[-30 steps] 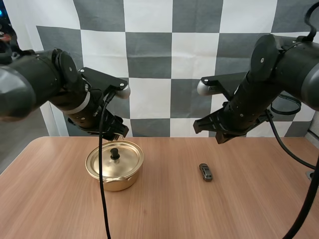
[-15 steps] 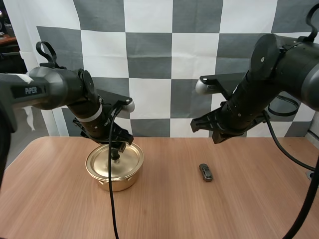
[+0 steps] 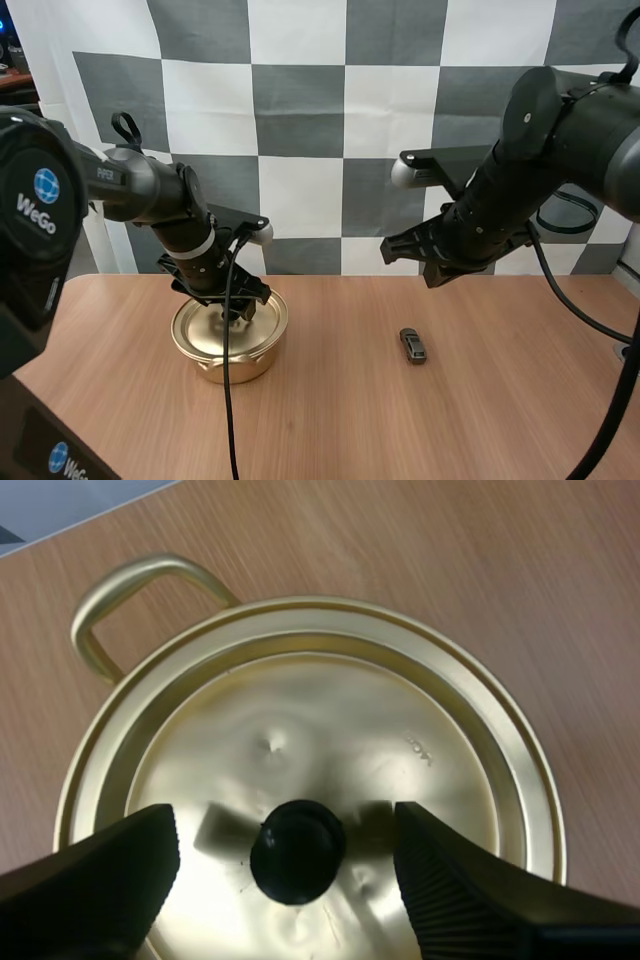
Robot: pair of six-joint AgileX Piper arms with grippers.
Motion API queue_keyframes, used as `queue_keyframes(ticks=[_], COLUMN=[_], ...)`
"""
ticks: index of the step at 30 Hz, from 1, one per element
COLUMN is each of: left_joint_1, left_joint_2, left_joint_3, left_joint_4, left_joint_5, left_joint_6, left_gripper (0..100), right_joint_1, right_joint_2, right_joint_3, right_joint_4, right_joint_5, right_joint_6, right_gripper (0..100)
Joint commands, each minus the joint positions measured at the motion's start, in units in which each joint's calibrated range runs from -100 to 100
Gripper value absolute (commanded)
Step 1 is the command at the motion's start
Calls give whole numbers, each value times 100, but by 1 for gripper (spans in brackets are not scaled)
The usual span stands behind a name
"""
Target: Open the pot, put the car inside, and close it
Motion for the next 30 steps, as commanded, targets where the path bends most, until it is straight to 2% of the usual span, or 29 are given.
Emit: queue_keyframes(ticks=[1, 16, 18, 21, 22, 30], left_joint_1=[0, 0, 0, 0, 0, 0], left_joint_2=[50, 162, 162, 162, 162, 162], left_joint_3=[3, 3, 3, 3, 3, 3], left_joint_4=[-5, -37, -37, 1, 16, 26], left_joint_5=[-41, 21, 78, 78, 78, 78], left_joint_6=[1, 192, 94, -165, -187, -187], left_gripper=[100, 100, 69, 8, 0, 0], right_joint_1=[0, 0, 0, 0, 0, 0], right_joint_2=[-1, -1, -1, -1, -1, -1], right_joint_3=[2, 2, 2, 2, 2, 2], right_joint_4=[3, 15, 15, 15, 15, 17], right_joint_5=[6, 6, 6, 6, 6, 6], right_joint_6=[0, 0, 0, 0, 0, 0], right_gripper=[0, 0, 0, 0, 0, 0])
